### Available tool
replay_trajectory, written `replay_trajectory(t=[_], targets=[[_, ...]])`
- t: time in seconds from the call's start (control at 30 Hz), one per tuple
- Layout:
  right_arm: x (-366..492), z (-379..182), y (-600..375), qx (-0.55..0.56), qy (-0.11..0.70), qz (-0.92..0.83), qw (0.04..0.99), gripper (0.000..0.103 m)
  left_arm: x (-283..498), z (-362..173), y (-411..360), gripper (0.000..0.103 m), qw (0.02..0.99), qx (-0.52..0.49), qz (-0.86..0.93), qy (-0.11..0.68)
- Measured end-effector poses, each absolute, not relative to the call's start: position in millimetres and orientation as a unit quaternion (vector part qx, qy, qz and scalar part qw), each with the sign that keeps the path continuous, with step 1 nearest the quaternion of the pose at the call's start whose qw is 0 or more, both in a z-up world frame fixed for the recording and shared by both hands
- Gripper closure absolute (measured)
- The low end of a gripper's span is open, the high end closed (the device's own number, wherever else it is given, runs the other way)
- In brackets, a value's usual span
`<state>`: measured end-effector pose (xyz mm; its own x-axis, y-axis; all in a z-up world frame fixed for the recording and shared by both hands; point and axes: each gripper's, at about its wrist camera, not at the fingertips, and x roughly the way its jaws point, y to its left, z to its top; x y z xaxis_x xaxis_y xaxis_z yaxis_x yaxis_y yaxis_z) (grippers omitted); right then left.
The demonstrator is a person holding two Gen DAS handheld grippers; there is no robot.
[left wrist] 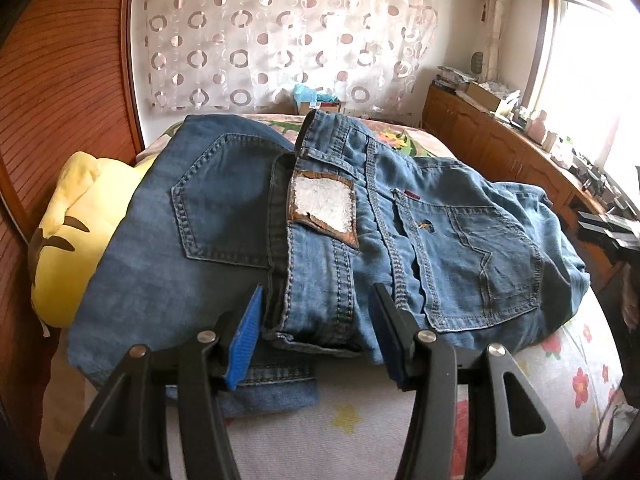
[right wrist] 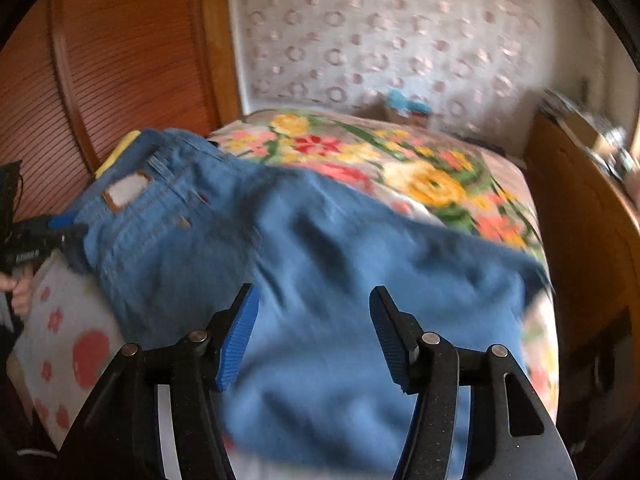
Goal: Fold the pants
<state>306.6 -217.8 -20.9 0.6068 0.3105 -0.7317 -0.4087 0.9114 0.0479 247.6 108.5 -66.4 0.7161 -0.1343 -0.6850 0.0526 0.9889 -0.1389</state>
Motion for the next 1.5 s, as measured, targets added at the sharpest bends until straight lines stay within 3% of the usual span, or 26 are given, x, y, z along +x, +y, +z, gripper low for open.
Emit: replay_trajectory(t=[0.4, 0.8, 1.5], targets=[[251, -67, -339, -0.043, 0.455, 0.091, 0.885, 0.043, 254, -73, 103, 0.051, 0.921, -0.050, -0.040, 0.385], [271, -90, -319, -0.105, 0.461, 0.089, 0.877, 0.037, 254, -78, 106, 0.051, 0.917, -0.047, -0.025, 0.395], [280, -92, -288, -0.155, 0.429, 0.160, 0.876, 0.037, 261, -83, 105, 0.051, 0.914, -0.048, -0.027, 0.401]])
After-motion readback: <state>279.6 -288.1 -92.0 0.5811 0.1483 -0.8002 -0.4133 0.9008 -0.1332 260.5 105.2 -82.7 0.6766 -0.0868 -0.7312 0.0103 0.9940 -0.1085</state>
